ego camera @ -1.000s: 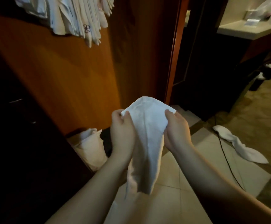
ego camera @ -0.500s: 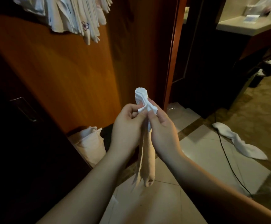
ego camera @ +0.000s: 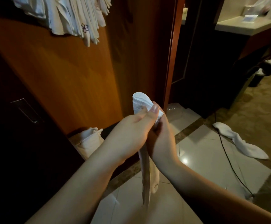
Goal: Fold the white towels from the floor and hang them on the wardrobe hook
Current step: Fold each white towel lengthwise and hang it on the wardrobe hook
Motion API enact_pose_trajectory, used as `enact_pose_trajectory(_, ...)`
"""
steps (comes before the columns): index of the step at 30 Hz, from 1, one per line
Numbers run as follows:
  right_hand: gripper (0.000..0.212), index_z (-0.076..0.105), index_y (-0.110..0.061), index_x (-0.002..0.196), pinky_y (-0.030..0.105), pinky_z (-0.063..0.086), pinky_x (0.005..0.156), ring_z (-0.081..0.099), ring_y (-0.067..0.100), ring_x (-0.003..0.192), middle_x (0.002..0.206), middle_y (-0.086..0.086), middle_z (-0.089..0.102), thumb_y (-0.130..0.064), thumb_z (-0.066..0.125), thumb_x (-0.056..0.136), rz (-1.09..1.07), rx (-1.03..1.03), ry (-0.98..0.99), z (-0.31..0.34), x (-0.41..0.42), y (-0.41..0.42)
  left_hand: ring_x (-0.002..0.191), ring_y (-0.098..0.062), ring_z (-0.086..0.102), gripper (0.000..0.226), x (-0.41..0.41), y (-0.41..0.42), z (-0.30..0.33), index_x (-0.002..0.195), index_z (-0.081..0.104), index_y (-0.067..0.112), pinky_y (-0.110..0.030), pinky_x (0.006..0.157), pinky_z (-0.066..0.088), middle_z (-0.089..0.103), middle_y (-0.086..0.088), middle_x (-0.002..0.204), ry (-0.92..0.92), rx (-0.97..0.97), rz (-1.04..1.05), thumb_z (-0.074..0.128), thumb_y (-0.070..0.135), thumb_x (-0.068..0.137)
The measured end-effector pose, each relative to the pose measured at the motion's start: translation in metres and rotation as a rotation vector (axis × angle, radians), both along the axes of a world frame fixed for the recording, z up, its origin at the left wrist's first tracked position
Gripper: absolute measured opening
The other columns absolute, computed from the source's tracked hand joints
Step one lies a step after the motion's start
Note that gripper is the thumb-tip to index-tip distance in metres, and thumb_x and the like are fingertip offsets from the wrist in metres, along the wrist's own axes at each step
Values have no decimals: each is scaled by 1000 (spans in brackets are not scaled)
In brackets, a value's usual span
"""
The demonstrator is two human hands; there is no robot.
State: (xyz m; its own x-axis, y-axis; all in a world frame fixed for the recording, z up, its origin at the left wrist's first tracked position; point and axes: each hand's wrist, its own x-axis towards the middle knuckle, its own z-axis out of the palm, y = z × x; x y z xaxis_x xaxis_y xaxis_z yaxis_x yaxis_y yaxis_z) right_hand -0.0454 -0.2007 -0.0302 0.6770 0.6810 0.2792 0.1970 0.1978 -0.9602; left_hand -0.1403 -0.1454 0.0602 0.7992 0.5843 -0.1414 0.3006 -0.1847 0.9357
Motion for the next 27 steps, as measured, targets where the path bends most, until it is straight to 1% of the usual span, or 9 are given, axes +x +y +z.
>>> enact_pose_trajectory(4,47,40,-36,149,6,47,92,57,-18,111,120,-38,61,-34,48,103,37,-66,-136,15,18,8,93,22,56,43,0,13,-6,119,69,34,1,69,39,68,29,98,-124,69,193,42,59,98)
enact_pose_trajectory(6,49,35,-44,151,2,41,96,46,-25,118,123,-55,47,-33,44,104,74,-52,-164,28,31,12,100,18,56,23,-1,28,-13,115,64,38,0,67,42,64,32,105,-268,203,387,56,50,97)
enact_pose_trajectory(8,49,32,-61,142,20,43,110,44,-16,130,137,-45,46,-39,44,101,135,-54,-155,45,43,15,116,7,50,54,0,46,-22,130,46,41,-7,78,40,51,28,128,-308,243,448,70,53,84)
enact_pose_trajectory(11,48,48,-74,123,50,44,112,55,12,132,144,-14,56,-38,51,93,285,-64,-84,72,58,23,123,-16,58,96,3,76,-26,142,45,27,-24,91,51,63,10,127,-318,-149,264,87,57,61)
enact_pose_trajectory(13,48,62,-59,120,48,54,101,66,20,117,128,-2,69,-22,54,90,418,5,58,91,67,30,120,-24,64,100,1,94,-23,134,57,23,-38,97,53,71,2,124,-320,-300,131,94,58,48)
enact_pose_trajectory(15,48,66,-37,123,37,59,85,72,22,105,115,5,75,-7,51,89,523,85,228,109,77,39,114,-24,68,93,2,102,-17,125,63,18,-36,88,58,73,-3,120,-338,-291,28,96,55,46)
enact_pose_trajectory(19,42,62,-22,128,36,58,85,70,26,112,118,11,74,-4,49,92,539,160,295,129,98,54,104,-20,73,39,14,101,9,108,72,22,-33,83,56,76,0,111,-298,-100,-6,80,45,77)
enact_pose_trajectory(23,40,66,-19,130,41,54,99,64,27,124,129,11,69,-33,70,93,597,130,294,108,121,52,97,-22,74,31,22,96,23,109,70,13,-27,73,60,77,-3,102,-398,-173,31,69,33,86)
enact_pose_trajectory(27,79,70,-15,119,30,57,85,72,19,107,113,4,75,-58,93,56,670,-100,346,51,123,44,95,-25,75,28,28,96,33,114,64,11,-36,71,62,78,-6,98,-452,-346,123,67,28,93)
